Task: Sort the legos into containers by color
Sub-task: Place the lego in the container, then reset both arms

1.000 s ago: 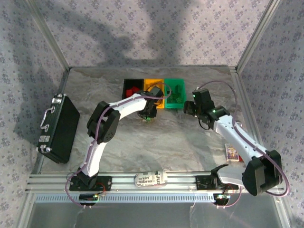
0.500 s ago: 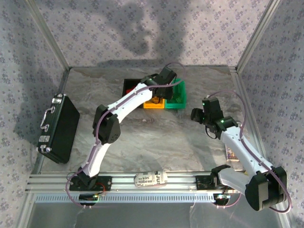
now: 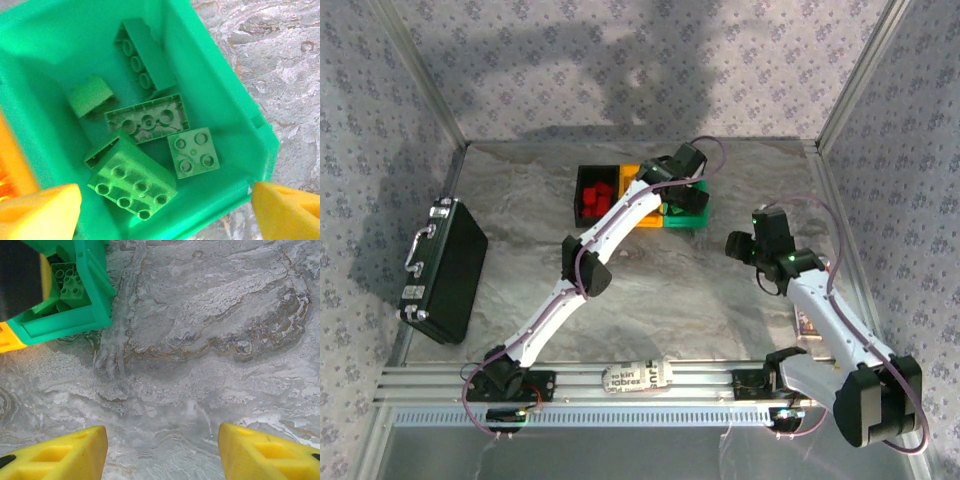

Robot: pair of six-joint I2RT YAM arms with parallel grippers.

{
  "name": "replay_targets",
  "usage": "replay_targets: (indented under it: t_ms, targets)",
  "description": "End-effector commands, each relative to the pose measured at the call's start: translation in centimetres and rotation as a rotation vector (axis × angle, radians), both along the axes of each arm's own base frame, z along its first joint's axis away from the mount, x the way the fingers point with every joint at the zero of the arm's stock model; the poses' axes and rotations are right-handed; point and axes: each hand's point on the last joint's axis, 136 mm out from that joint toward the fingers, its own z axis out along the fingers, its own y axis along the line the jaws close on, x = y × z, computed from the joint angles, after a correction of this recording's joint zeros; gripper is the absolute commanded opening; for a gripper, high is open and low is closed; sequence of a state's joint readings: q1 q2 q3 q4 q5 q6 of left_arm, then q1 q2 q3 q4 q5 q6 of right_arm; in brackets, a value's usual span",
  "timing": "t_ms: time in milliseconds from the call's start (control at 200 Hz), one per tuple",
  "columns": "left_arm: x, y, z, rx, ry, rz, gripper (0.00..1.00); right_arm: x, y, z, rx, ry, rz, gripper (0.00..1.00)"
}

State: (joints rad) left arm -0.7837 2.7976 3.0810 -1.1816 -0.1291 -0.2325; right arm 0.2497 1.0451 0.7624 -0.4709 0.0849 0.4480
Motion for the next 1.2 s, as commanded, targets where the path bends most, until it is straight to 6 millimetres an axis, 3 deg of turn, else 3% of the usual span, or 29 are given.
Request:
replay_targets:
  t_ms: [0,155,270,510,610,630,775,910,1069,1114,1199]
  targets:
    - [0.0,3.0,3.2,0.052,-0.037,0.031,0.90,-0.3,-0.1,0.6,0.011,-0.023,0.008,0.62]
    - [-1.5,4.3,4.9,0.137,-0.032,-0.037,0.90,-0.5,-0.1,0.5,0.004,-0.015,0.016,0.65]
    - [-3.5,6.4,5.6,0.223,0.022,-0.104,0.90,-0.9,-0.5,0.9,-0.014,-0.025,0.022,0.70]
    - [-8.9,13.4,5.9,0.470,0.172,-0.151,0.89,-1.7,-1.3,1.5,-0.048,-0.051,0.013,0.74]
    - [-11.1,14.9,6.7,0.391,0.126,-0.167,0.90,-2.0,-1.4,1.6,-0.048,-0.055,0.010,0.74]
    - [-11.5,15.0,7.6,0.344,0.098,-0.167,0.90,-2.1,-1.4,1.5,-0.048,-0.056,0.011,0.75]
    - [-15.0,18.0,8.2,0.230,0.045,-0.121,0.91,-2.2,-2.1,1.6,-0.083,-0.085,-0.010,0.75]
    - [-15.9,21.5,7.9,0.193,-0.069,-0.011,0.91,-2.2,-3.6,2.3,-0.161,-0.102,-0.062,0.75]
    - [-15.9,27.6,7.9,0.167,-0.269,0.221,0.93,-2.3,-4.5,2.9,-0.250,-0.134,-0.069,0.76]
    - [-16.2,29.0,7.9,0.147,-0.315,0.263,0.93,-2.3,-4.4,2.9,-0.269,-0.162,-0.058,0.98]
    - [-16.7,31.6,7.7,0.127,-0.404,0.340,0.95,-2.5,-4.6,2.8,-0.296,-0.215,-0.060,0.99]
